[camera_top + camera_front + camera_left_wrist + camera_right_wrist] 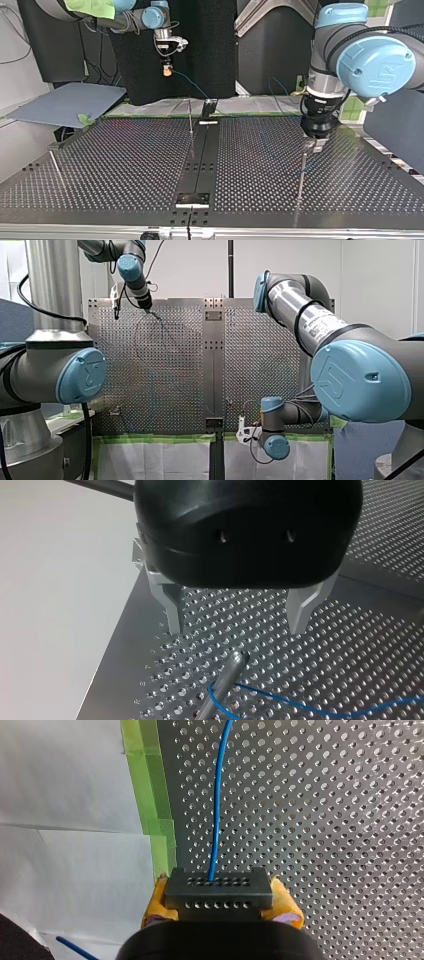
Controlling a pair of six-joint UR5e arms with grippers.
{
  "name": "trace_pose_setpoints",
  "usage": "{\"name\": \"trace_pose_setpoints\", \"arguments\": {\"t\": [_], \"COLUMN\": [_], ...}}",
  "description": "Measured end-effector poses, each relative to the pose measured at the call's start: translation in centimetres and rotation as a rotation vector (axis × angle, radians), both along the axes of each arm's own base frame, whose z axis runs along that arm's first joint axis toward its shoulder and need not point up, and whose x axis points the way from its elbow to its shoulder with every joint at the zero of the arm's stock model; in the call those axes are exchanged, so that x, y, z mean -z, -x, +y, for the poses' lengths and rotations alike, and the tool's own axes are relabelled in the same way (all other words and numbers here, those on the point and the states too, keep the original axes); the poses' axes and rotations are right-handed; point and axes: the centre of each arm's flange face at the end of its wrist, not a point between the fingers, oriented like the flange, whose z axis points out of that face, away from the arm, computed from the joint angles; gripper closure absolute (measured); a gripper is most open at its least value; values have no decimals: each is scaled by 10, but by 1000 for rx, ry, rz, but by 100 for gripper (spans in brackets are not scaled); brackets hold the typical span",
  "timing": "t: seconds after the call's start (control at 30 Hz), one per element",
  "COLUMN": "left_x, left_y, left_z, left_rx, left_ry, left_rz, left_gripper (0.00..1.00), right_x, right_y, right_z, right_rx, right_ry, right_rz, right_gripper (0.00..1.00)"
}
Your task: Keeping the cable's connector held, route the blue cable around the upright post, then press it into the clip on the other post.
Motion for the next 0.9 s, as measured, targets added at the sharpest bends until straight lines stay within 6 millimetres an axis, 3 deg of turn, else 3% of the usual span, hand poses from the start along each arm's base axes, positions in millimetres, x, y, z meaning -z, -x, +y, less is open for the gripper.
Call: {"name": "trace_pose_setpoints", "arguments": {"t": [0.3,0.9], "left_x": [0,-1], "left_y": [1,1], "left_z": [6,5], "left_rx": [-39,-45], "left_ry": [-93,-116], "left_rz": [9,4], "left_gripper": [0,0], "right_x": [0,0], "right_y": [0,0], "right_z": [0,0], "right_rx": [-1,-1], "right_ry": [0,0], "right_rz": [1,2], "right_gripper": [100,100]}}
